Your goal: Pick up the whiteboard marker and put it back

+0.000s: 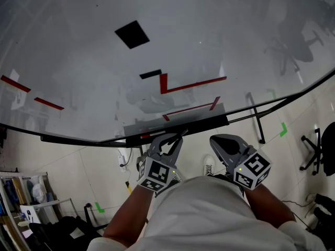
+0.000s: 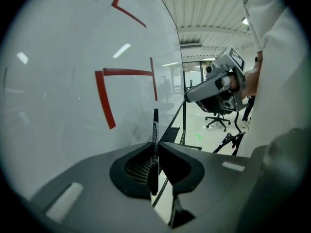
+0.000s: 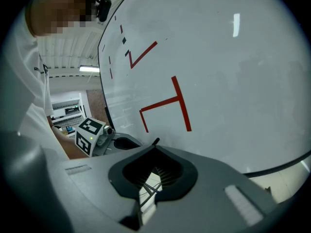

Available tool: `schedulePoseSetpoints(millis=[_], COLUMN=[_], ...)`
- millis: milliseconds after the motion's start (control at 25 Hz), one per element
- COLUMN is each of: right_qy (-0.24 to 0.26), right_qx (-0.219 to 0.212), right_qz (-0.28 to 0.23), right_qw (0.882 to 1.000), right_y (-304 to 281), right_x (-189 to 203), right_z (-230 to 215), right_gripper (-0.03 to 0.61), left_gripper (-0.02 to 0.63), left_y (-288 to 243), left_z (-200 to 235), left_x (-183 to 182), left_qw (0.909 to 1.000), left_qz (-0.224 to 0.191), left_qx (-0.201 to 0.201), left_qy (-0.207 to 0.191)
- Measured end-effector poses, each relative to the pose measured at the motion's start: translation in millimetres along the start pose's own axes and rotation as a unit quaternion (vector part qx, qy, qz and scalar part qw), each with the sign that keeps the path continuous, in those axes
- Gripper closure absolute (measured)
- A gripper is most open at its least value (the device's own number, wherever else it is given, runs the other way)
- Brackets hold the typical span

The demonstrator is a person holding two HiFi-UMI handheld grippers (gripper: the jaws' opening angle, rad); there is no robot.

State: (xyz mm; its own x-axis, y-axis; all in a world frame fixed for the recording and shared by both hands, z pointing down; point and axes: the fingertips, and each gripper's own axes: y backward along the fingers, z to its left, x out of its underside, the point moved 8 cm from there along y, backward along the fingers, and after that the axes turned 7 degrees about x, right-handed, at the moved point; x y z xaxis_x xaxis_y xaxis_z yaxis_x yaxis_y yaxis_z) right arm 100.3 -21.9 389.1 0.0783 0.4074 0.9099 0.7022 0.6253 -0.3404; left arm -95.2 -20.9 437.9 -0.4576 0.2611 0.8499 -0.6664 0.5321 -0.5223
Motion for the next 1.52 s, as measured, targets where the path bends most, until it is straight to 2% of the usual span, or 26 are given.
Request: schedulePoseSetpoints(millis=[120, 360, 640, 920, 1200, 1520], right_qy=[-0.002, -0.003, -0.004, -0.006, -0.008, -0.013], right_qx=[0.001, 0.004, 0.009, 0.013, 0.017, 0.018], right_qz=[-0.001, -0.005, -0.005, -0.006, -0.006, -0.008], right_qw=[1.000, 1.000, 1.000, 1.000, 1.000, 1.000], right_y=[-0.1, 0.9, 3.9, 6.5, 9.4, 11.8], right_x=[-0.6, -2.8, -1.7, -1.6, -0.8, 1.9], right_z=[-0.7, -1.3, -3.8, -6.8, -10.9, -13.2], right_gripper=[0.577, 0.577, 0.577, 0.577, 0.577, 0.577], left_gripper=[0.558, 0.558, 0.558, 0.558, 0.557, 0.557], left_y=[-7.4, -17.2, -33.1, -46.1, -61.9, -74.8], left_z=[-4.0, -7.6, -9.7, -6.9, -11.0, -9.6], left_x=[-1.9, 0.9, -1.1, 0.8, 5.0, 6.5], left_qw=[0.9993, 0.9972, 0.9904, 0.9861, 0.9698, 0.9586], left_qz=[0.016, 0.044, 0.076, 0.099, 0.139, 0.180], left_qx=[0.009, 0.015, 0.019, 0.023, 0.033, 0.031], left_qy=[-0.031, -0.059, -0.114, -0.131, -0.198, -0.218])
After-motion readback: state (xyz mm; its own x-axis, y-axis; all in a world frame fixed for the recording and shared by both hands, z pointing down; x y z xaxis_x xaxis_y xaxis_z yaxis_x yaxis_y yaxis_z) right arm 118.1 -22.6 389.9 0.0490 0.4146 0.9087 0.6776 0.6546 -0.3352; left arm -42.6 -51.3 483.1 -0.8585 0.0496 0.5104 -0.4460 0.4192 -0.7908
